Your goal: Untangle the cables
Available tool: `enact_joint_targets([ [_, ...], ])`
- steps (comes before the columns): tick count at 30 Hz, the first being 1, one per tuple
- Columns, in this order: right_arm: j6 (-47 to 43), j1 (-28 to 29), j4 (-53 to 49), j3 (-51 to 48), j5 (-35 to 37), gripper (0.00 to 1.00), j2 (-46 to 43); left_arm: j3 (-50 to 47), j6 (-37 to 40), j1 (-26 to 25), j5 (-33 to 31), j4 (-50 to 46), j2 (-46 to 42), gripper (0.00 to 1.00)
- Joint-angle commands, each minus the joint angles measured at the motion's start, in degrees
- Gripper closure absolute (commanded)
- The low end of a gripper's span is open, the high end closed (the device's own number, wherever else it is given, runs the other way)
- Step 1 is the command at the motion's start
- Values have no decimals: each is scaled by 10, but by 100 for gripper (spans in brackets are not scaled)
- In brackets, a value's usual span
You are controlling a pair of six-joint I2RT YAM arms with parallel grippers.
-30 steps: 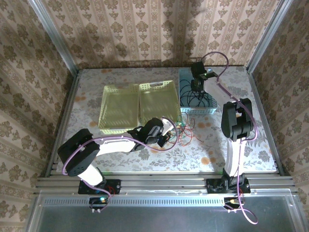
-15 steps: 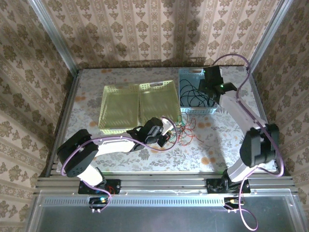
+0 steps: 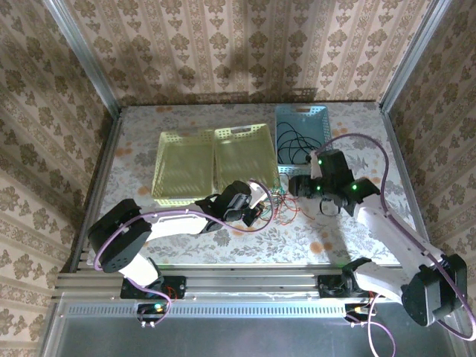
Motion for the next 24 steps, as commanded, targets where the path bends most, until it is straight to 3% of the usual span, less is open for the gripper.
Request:
enact_joint_targets([
  [1, 4, 22, 3, -34, -111, 42, -24, 8, -1, 6, 12, 3, 4, 100],
  [8, -7, 42, 17, -44, -88, 45, 14, 12, -1, 6, 16, 4, 7, 100],
  [12, -16, 42, 26, -48, -77, 59, 34, 13, -1, 6, 17, 3, 7, 100],
  [15, -9, 42, 30, -53, -89, 63, 44, 13, 1, 5, 19, 2, 6, 100],
  [20, 3, 41, 23, -52, -59, 87, 41, 13, 0, 5, 21, -1, 5, 100],
  [24, 22, 18, -19, -36, 20, 100, 15, 14, 1, 6, 19, -6, 6, 100],
])
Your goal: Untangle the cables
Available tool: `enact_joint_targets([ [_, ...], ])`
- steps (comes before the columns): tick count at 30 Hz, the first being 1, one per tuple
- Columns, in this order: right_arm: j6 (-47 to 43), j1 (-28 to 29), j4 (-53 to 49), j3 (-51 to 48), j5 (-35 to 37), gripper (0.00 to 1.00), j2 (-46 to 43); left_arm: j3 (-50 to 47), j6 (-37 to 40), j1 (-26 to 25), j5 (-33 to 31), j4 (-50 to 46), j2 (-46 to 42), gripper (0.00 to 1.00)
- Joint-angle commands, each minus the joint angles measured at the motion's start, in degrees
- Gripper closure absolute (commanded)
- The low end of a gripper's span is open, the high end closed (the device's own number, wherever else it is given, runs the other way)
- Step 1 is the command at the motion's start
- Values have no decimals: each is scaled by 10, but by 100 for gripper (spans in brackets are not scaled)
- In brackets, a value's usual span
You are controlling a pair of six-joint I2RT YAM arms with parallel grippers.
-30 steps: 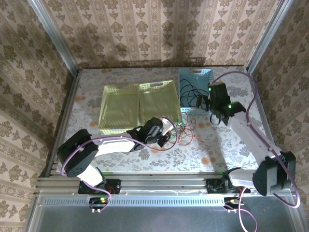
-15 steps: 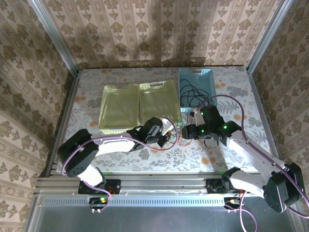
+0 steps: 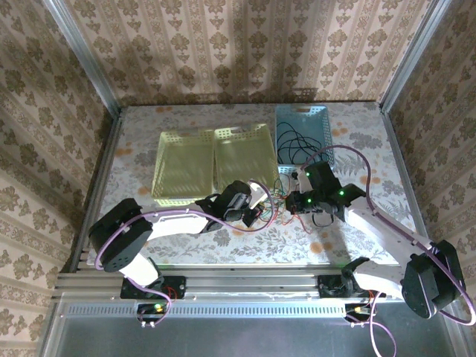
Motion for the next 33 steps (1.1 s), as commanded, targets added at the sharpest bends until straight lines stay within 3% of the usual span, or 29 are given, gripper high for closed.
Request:
enact_joint_targets([
  [1, 25, -33, -56, 18, 88, 100, -27, 14, 1, 2, 6, -5, 2, 100],
  [7, 87, -135, -108, 35, 158, 100, -72, 14, 2, 2, 5, -12, 6, 100],
  [13, 98, -167, -107, 32, 155, 100, -88, 17, 5, 0, 5, -22, 5, 100],
  [21, 138, -226, -145, 26, 233, 100, -128, 20, 7, -3, 3, -47, 8, 100],
  [27, 158, -346, -166, 23, 226, 100, -183, 22, 9, -6, -7, -63, 9, 100],
  [33, 153, -394, -174, 50, 242, 100, -190, 26, 6, -9, -23, -83, 12, 100],
])
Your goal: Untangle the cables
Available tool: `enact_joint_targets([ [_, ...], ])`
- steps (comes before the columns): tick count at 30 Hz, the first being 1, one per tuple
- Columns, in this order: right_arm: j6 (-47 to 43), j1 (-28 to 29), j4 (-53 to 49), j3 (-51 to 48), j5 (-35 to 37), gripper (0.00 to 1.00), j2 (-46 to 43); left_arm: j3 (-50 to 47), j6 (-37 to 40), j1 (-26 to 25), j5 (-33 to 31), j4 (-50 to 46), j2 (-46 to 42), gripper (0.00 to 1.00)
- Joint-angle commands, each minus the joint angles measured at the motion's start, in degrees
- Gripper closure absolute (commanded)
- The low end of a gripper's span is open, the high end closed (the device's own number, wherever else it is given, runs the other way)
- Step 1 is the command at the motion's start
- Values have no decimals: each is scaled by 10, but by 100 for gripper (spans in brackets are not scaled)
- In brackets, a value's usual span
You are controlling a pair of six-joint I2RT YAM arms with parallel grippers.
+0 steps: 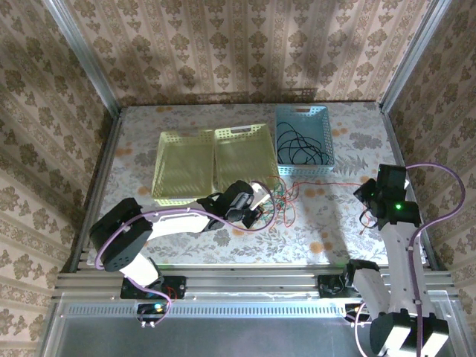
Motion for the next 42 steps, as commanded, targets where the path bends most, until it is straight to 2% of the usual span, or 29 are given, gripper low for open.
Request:
enact_joint_targets([
  [1, 9, -23, -18, 34, 19, 100, 2, 7, 3, -4, -28, -29, 9, 100],
  [10, 13, -52, -37, 88, 37, 100, 10, -10, -32, -18, -104, -81, 3, 100],
  [19, 3, -83, -57, 180, 45, 100, 22, -44, -101, -25, -208, -135, -12, 100],
  [30, 13, -83, -85, 281, 12, 100, 17, -62, -131, -18, -232, -138, 2, 100],
  [33, 18, -78, -66, 301, -60, 100, 21, -65, -125, -18, -226, -129, -1, 100],
  [36, 35, -39, -8, 292, -123, 100, 4, -69, -93, -27, -210, -99, -17, 100],
  [42, 38, 135, 66, 296, -73, 100, -27, -97, -50, -38, -184, -27, -82, 100],
])
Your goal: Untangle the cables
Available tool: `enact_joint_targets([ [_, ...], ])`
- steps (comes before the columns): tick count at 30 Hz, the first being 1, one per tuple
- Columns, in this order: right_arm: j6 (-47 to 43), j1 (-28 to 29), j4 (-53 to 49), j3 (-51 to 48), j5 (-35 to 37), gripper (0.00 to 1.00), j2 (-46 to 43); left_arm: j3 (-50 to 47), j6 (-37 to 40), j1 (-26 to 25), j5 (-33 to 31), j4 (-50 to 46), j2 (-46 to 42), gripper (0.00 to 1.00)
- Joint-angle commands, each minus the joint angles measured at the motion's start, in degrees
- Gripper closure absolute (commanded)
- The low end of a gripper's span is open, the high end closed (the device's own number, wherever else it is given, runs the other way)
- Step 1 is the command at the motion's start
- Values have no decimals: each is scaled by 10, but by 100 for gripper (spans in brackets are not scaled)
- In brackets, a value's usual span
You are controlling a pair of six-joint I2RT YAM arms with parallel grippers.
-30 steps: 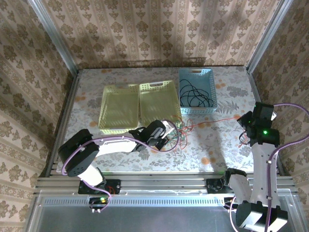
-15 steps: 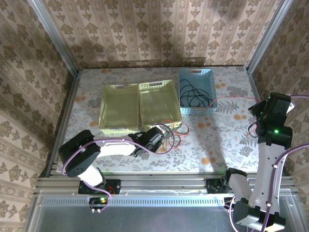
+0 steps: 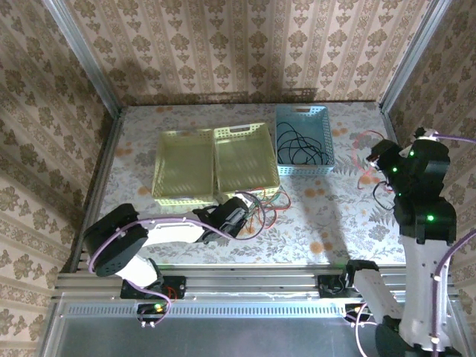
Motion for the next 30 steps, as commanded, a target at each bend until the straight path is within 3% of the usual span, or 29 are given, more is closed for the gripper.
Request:
enact_joint_targets([
  [1, 8, 79, 65, 10, 11, 100, -11, -21, 38, -6, 23, 56, -50, 100],
  [7, -16, 246, 142, 18, 68, 100, 55, -51, 52, -6, 44, 111, -121, 100],
  [12, -68, 364, 198, 73, 112, 100, 187, -61, 44, -4, 37, 126, -142, 100],
  [21, -70, 376, 228, 153, 122, 100, 369, -69, 36, -2, 32, 125, -145, 100],
  [30, -64, 368, 251, 128, 127, 100, 451, -56, 25, -1, 21, 91, -106, 100],
])
